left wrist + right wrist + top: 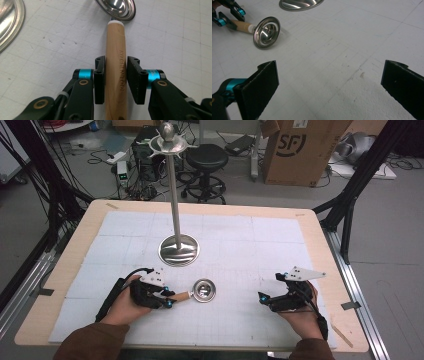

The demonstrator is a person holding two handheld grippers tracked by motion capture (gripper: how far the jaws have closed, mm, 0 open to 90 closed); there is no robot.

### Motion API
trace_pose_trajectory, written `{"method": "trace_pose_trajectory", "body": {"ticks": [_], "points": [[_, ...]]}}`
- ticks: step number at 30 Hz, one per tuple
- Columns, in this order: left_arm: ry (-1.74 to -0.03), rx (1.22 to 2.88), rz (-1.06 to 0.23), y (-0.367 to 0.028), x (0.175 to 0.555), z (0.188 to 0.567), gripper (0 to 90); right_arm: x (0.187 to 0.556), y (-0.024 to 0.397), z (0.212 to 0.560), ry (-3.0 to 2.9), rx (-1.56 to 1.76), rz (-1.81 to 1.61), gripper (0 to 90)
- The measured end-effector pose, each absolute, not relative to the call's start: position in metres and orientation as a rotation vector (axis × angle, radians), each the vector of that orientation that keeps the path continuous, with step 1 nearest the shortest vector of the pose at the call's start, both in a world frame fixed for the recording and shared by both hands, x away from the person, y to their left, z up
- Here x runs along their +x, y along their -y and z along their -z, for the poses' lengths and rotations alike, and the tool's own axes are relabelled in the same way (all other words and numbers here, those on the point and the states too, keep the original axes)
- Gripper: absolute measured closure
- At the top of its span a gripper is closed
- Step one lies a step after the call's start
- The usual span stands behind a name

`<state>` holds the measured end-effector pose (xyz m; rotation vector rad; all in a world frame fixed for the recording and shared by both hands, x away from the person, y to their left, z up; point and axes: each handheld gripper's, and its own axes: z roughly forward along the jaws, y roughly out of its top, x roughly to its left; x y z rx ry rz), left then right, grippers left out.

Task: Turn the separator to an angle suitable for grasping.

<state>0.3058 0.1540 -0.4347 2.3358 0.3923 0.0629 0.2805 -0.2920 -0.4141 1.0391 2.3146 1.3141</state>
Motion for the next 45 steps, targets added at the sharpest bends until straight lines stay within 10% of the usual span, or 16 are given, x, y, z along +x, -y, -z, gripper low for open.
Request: {"method": "trace_pose_trajectory", "body": {"ticks": [18, 45], "points": [[-0.421, 2.361, -0.134, -0.142, 0.307, 0.431, 56.1, 0.282, 0.29, 0.412, -2.31, 1.037, -1.319, 0.2], [-0.418, 2.465, -0.152, -0.139, 0.301, 0.431, 64.6, 0.282, 0.291, 0.417, -2.331, 1.038, -1.302, 0.3]]}}
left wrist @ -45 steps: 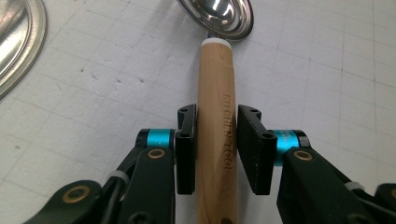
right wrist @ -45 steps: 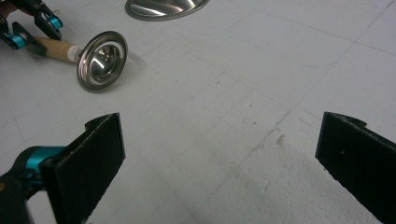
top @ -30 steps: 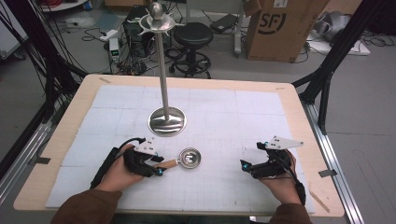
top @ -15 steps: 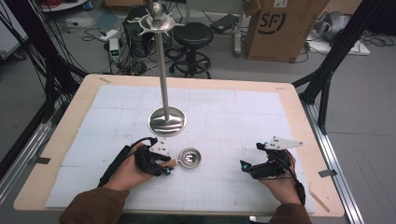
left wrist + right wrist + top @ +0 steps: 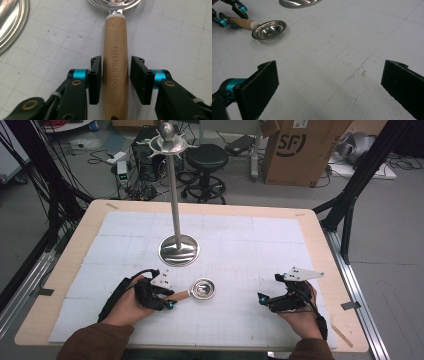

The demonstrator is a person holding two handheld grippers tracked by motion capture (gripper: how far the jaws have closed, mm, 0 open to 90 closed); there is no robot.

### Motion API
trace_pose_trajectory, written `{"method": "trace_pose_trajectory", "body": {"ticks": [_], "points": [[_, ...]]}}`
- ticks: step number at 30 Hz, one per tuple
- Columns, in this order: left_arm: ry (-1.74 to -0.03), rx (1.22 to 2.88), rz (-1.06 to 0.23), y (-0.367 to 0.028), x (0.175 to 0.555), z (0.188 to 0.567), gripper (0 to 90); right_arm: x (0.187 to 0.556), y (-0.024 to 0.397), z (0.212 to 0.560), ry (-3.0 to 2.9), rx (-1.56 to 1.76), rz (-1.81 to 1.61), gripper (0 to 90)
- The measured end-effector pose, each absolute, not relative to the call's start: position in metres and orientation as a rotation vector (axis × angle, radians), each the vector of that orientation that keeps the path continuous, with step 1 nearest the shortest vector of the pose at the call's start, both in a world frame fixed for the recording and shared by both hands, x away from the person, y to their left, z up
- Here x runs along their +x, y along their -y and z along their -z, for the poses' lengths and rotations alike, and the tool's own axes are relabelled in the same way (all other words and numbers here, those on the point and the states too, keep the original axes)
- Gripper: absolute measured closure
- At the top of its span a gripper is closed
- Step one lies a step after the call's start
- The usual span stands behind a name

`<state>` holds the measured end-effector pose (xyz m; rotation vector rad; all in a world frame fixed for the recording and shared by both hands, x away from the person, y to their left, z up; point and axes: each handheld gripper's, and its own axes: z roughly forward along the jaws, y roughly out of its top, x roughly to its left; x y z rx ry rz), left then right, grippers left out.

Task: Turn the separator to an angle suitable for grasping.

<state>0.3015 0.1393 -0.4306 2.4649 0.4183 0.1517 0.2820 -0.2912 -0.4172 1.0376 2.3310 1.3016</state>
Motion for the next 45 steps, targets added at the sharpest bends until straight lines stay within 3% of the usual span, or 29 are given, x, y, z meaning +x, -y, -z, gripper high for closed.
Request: {"method": "trace_pose_trajectory", "body": {"ticks": [23, 39, 45], "points": [[-0.377, 2.415, -0.088, -0.108, 0.319, 0.427, 69.4, 0.283, 0.289, 0.417, -2.339, 1.031, -1.305, 0.3], [-0.213, 2.469, -0.054, -0.02, 0.325, 0.425, 69.0, 0.282, 0.293, 0.414, -2.326, 1.036, -1.328, 0.3], [-0.173, 2.473, -0.043, -0.004, 0.32, 0.425, 68.7, 0.282, 0.293, 0.414, -2.327, 1.034, -1.33, 0.3]]}}
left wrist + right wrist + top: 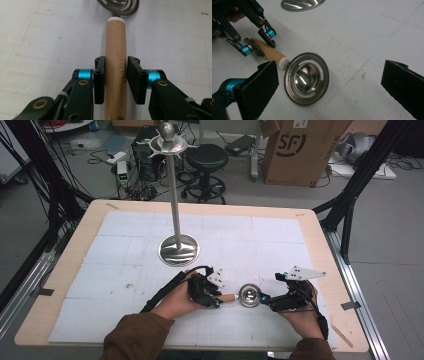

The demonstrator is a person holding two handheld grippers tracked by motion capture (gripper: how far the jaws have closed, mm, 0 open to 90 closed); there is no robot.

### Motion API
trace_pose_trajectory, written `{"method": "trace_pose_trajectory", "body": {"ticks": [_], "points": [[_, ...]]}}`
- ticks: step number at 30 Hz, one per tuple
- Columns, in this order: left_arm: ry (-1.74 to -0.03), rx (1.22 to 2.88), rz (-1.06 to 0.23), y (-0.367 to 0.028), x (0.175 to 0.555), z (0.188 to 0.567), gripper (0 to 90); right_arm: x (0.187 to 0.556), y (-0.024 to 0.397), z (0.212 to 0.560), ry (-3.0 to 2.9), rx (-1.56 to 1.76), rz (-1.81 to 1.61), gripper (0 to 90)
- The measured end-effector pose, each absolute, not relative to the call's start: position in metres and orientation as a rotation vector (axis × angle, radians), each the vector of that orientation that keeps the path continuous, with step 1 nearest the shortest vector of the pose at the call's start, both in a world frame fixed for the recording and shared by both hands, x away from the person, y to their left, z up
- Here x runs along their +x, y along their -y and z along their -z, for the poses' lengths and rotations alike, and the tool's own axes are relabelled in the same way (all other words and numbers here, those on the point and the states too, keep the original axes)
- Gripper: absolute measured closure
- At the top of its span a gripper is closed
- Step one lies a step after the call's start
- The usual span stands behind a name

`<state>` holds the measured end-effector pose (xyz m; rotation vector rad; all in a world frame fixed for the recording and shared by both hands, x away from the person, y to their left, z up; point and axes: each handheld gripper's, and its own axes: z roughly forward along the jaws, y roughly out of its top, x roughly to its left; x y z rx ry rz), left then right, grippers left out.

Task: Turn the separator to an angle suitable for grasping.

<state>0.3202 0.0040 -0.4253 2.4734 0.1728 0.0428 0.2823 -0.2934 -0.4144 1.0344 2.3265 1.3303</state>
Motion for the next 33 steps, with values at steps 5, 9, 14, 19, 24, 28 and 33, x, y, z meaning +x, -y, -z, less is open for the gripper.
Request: {"method": "trace_pose_trajectory", "body": {"ticks": [5, 9, 14, 19, 24, 28, 33], "points": [[-0.19, 2.487, -0.06, -0.007, 0.32, 0.427, 59.1, 0.282, 0.294, 0.415, -2.326, 1.037, -1.33, 0.3], [-0.205, 2.461, -0.071, -0.016, 0.316, 0.425, 57.3, 0.282, 0.294, 0.415, -2.325, 1.038, -1.33, 0.3], [-0.241, 2.457, -0.101, -0.032, 0.313, 0.428, 52.9, 0.281, 0.294, 0.415, -2.323, 1.04, -1.326, 0.3], [-0.28, 2.462, -0.138, -0.042, 0.316, 0.431, 50.5, 0.281, 0.293, 0.415, -2.327, 1.041, -1.323, 0.3], [-0.323, 2.443, -0.187, -0.046, 0.321, 0.428, 51.0, 0.282, 0.293, 0.415, -2.325, 1.042, -1.324, 0.3], [-0.362, 2.435, -0.199, -0.048, 0.329, 0.43, 51.6, 0.282, 0.294, 0.416, -2.328, 1.039, -1.321, 0.3], [-0.421, 2.416, -0.228, -0.05, 0.338, 0.431, 52.4, 0.282, 0.294, 0.416, -2.327, 1.046, -1.326, 0.3]]}}
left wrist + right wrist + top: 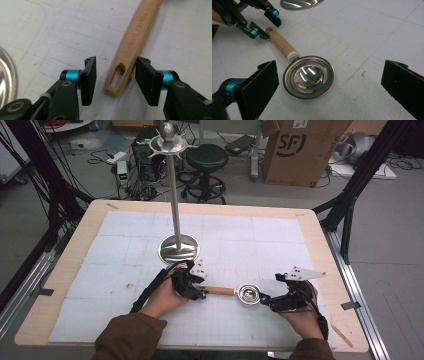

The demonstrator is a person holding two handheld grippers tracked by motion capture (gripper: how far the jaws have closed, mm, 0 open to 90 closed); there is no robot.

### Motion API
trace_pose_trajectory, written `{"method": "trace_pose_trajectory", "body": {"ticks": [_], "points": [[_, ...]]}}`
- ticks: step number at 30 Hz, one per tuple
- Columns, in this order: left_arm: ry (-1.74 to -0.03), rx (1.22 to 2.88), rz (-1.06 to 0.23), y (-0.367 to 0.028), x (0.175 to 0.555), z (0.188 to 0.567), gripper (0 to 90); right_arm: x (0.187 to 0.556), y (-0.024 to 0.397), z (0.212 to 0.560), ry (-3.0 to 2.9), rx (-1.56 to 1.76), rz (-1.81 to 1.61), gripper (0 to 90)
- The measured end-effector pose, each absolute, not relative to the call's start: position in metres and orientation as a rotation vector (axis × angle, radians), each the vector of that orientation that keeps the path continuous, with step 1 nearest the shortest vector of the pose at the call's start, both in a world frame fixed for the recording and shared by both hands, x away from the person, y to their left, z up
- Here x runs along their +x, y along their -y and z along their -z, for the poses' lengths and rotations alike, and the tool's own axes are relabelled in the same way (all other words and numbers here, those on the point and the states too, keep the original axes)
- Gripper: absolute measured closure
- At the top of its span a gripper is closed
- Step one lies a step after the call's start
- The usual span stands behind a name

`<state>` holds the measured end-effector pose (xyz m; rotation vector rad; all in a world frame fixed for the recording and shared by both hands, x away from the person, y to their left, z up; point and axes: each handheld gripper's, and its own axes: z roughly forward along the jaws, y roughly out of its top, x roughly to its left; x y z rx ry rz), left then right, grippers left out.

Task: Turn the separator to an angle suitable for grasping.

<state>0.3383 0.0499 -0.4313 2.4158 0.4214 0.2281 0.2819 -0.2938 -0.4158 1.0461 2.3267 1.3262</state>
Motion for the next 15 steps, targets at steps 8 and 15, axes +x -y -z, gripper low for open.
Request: {"method": "trace_pose_trajectory", "body": {"ticks": [8, 15], "points": [[-0.483, 2.394, -0.244, -0.054, 0.349, 0.429, 51.9, 0.282, 0.295, 0.417, -2.329, 1.048, -1.324, 0.3], [-0.478, 2.37, -0.218, -0.067, 0.343, 0.419, 48.3, 0.282, 0.295, 0.417, -2.329, 1.046, -1.325, 0.3]]}}
